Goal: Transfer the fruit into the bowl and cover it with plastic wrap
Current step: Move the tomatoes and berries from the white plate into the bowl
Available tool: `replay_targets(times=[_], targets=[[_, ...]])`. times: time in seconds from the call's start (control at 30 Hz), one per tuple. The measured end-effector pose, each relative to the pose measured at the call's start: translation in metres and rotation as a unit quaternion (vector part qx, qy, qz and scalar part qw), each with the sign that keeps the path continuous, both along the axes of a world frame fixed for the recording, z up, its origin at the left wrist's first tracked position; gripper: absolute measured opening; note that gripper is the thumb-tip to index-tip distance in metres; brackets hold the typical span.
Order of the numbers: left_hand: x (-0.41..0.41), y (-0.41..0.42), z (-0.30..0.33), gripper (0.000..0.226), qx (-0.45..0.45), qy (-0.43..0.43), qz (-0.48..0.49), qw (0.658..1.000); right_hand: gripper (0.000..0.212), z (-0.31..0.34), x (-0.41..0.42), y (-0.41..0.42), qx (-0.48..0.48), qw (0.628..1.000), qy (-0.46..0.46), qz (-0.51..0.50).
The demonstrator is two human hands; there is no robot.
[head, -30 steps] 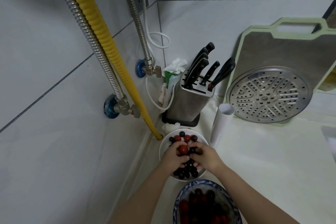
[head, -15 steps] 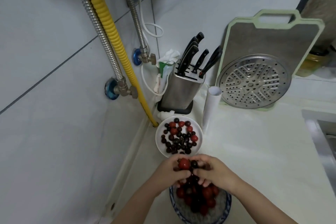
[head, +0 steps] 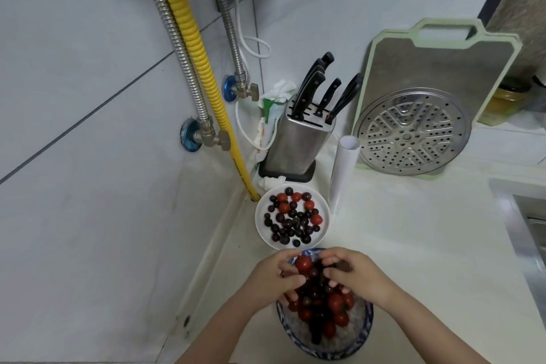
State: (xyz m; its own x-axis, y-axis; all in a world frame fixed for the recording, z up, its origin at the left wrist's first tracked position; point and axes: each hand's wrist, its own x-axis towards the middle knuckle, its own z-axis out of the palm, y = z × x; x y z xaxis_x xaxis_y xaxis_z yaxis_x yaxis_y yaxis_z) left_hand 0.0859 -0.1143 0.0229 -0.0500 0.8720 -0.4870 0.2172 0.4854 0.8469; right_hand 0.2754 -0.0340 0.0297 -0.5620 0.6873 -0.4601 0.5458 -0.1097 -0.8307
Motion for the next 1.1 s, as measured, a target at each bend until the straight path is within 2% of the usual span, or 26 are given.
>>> replay_targets(times=[0.13, 0.23, 0.33, 0.5, 0.63, 0.8, 0.9, 0.97, 1.1], targets=[[-0.012, 0.017, 0.001, 0.038, 0.025, 0.06, 0.035, 0.997, 0.027, 0.007, -0.011, 0.022, 0.046, 0.999, -0.003, -0.006], [-0.022, 0.037, -0.001, 0.038, 0.025, 0.097, 0.062, 0.993, 0.027, 0.01, -0.026, 0.044, 0.093, 0.995, -0.021, -0.005], [-0.027, 0.057, -0.003, 0.04, 0.028, 0.12, 0.055, 0.991, 0.029, 0.008, -0.042, 0.063, 0.112, 0.992, -0.053, 0.016], [-0.033, 0.083, -0.012, 0.044, 0.031, 0.203, 0.04, 0.978, 0.038, -0.001, -0.062, 0.079, 0.13, 0.983, -0.114, 0.067], [-0.036, 0.095, -0.022, 0.036, 0.028, 0.26, 0.006, 0.965, 0.042, -0.014, -0.074, 0.088, 0.145, 0.962, -0.198, 0.119], [-0.035, 0.109, -0.035, 0.05, 0.002, 0.292, -0.007, 0.956, 0.062, -0.028, -0.086, 0.092, 0.173, 0.923, -0.284, 0.191], [-0.031, 0.114, -0.041, 0.041, -0.01, 0.313, -0.048, 0.948, 0.072, -0.038, -0.09, 0.09, 0.206, 0.906, -0.308, 0.203], [-0.03, 0.116, -0.045, 0.034, -0.011, 0.327, -0.053, 0.943, 0.071, -0.042, -0.091, 0.091, 0.222, 0.902, -0.31, 0.202], [-0.031, 0.118, -0.048, 0.031, -0.016, 0.331, -0.051, 0.942, 0.051, -0.048, -0.09, 0.092, 0.251, 0.899, -0.299, 0.2]])
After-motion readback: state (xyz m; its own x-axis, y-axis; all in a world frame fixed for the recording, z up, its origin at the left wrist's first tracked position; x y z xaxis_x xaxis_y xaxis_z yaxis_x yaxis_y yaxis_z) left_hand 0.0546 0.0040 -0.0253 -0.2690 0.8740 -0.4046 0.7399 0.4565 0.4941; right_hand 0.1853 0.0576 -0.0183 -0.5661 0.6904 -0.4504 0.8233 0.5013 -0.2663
